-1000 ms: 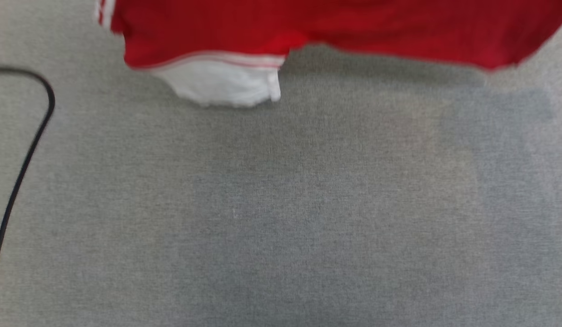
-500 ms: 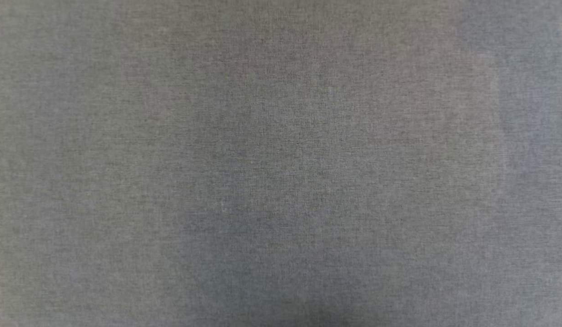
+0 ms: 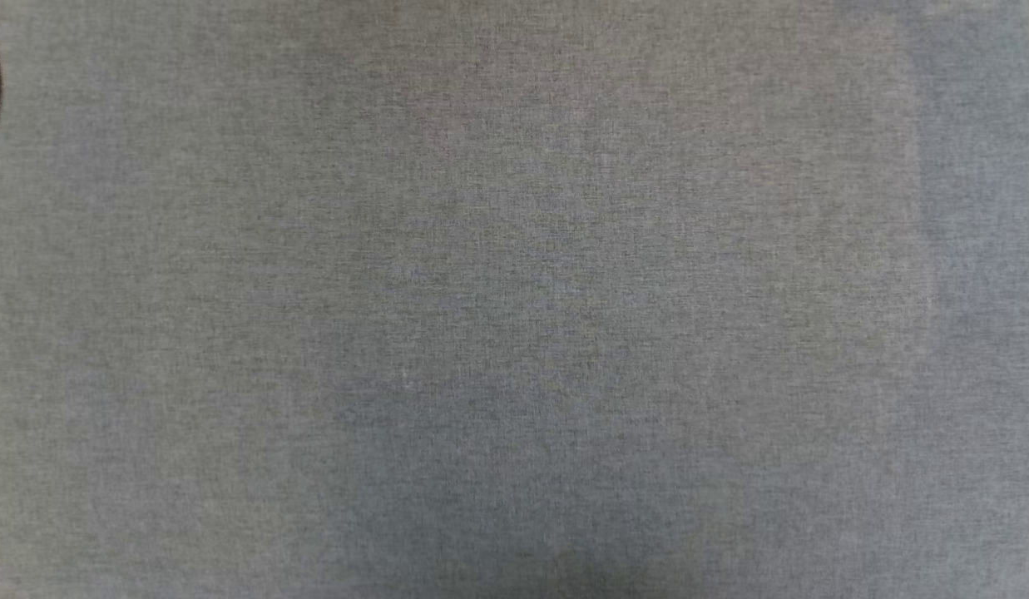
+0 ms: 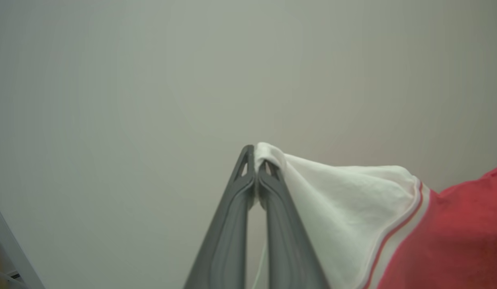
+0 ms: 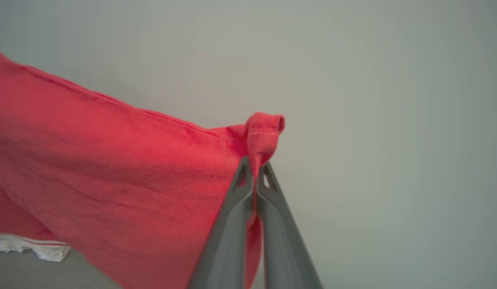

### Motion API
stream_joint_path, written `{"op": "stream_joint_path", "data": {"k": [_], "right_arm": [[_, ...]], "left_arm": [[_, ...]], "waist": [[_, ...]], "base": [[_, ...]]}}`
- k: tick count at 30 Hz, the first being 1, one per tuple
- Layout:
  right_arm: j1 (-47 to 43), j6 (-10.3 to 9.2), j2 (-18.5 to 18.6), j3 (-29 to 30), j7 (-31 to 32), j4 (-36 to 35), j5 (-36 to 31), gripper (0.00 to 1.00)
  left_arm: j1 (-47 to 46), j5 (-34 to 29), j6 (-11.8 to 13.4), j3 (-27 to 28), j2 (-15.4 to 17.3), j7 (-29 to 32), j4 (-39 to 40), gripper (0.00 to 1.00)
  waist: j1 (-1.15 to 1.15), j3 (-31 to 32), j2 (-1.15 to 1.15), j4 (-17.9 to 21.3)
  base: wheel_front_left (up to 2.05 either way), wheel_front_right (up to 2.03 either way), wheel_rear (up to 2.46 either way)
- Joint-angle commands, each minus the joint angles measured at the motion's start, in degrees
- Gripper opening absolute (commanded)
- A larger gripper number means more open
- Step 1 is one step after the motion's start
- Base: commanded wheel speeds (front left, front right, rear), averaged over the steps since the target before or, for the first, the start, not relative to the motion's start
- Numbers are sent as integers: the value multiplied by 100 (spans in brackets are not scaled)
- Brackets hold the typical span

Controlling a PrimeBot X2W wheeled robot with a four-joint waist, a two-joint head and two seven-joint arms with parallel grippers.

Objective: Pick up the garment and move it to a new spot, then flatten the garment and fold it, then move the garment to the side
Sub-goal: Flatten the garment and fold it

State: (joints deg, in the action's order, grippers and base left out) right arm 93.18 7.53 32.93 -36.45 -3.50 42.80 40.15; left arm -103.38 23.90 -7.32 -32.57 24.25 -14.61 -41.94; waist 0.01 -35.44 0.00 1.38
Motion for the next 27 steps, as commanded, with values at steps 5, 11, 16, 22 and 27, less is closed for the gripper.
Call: {"op": "stream_joint_path", "data": {"k": [5,11,16,22,27], "right_arm": [[-616,-4,-41,-468,-263,4,354,0],[-1421,-4,74,-993,-465,-137,748,0],[-2265,-4,282,-1462,-526,-450,1133,0],[-3288,-4,593,-1949,-610,-834,1462,0],[-4119,-4,809,-2256,-666,-1072,1598,0]], "left_arm": [[1102,104,33,300,241,-37,568,0],[2766,86,206,514,387,-38,1423,0],[4277,130,407,579,521,-38,2083,0],[6050,275,748,503,632,-38,2849,0],[7381,425,984,309,780,92,3380,0]], "waist": [[-1,346,0,-45],[-1,849,0,-131],[-1,1324,0,-170],[-1,1832,0,-213],[-1,2183,0,-224]], "base": [[0,0,0],[0,0,0],[0,0,0],[0,0,0],[0,0,0]]}}
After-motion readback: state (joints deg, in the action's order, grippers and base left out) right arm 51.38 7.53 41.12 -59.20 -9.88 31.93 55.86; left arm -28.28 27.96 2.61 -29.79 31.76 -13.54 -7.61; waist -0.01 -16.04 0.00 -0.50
